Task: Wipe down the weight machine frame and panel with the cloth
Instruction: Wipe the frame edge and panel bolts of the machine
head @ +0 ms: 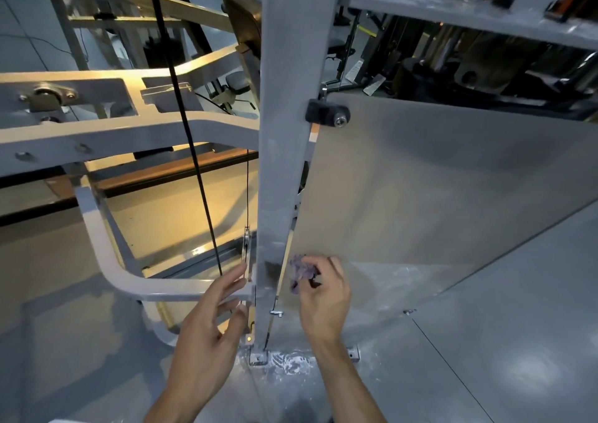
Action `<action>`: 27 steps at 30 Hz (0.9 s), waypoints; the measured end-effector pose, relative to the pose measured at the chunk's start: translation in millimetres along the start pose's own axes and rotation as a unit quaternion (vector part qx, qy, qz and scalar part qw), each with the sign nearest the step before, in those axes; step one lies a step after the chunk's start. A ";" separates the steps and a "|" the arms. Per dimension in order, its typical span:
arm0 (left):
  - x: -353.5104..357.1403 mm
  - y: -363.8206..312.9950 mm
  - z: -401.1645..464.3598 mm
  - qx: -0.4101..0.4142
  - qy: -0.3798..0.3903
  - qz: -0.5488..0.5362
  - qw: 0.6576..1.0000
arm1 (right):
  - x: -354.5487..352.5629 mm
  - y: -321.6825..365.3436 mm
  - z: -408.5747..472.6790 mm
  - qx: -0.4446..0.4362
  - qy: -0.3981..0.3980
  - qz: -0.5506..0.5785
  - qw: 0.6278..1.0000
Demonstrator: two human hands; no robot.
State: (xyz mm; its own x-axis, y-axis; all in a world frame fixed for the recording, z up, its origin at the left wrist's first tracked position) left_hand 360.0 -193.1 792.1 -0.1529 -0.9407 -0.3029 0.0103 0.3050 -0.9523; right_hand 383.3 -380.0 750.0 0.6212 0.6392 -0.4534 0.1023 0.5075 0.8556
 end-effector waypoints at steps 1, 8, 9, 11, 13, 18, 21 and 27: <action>0.0 0.2 -0.5 0.002 -0.002 0.001 1.000 | -5.6 8.3 6.4 -0.014 -0.017 0.015 1.000; 4.3 10.0 -9.9 0.006 -0.011 0.008 1.000 | -3.1 4.8 15.1 -0.154 0.015 -0.105 0.982; 5.4 11.3 -11.1 0.005 -0.009 0.011 1.000 | 0.1 -5.8 11.5 -0.168 0.045 -0.128 0.977; 7.2 14.1 -13.1 0.002 -0.006 0.008 1.000 | -0.2 -14.8 7.5 -0.178 0.067 -0.140 0.972; 8.5 18.0 -14.2 0.003 -0.007 0.000 1.000 | -12.8 -1.8 10.0 -0.180 0.029 -0.112 0.977; 22.6 35.5 -7.7 -0.001 -0.006 -0.021 1.000 | -30.3 39.1 27.7 -0.207 -0.071 -0.009 0.976; 35.7 48.2 2.2 -0.016 0.004 -0.033 0.999 | -9.3 15.2 23.1 -0.195 0.005 -0.098 0.976; 59.9 66.0 14.2 -0.037 0.034 -0.047 0.998 | -17.8 3.7 17.1 -0.190 0.043 -0.121 0.973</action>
State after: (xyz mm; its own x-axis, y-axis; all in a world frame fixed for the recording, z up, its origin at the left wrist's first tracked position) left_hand 365.6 -231.5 710.5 -0.2163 -0.9540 -0.2077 -0.0806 0.2295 -0.9700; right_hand 386.0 -399.4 765.5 0.5451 0.5121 -0.6638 -0.0671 0.8159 0.5743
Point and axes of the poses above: each hand's wrist, its own z-axis towards the middle knuckle, its own x-axis out of the palm, y = z × x, the point moved 1 cm from there along z, towards the middle knuckle, and after that the axes turned 3 degrees about x, right-handed, at the moved point
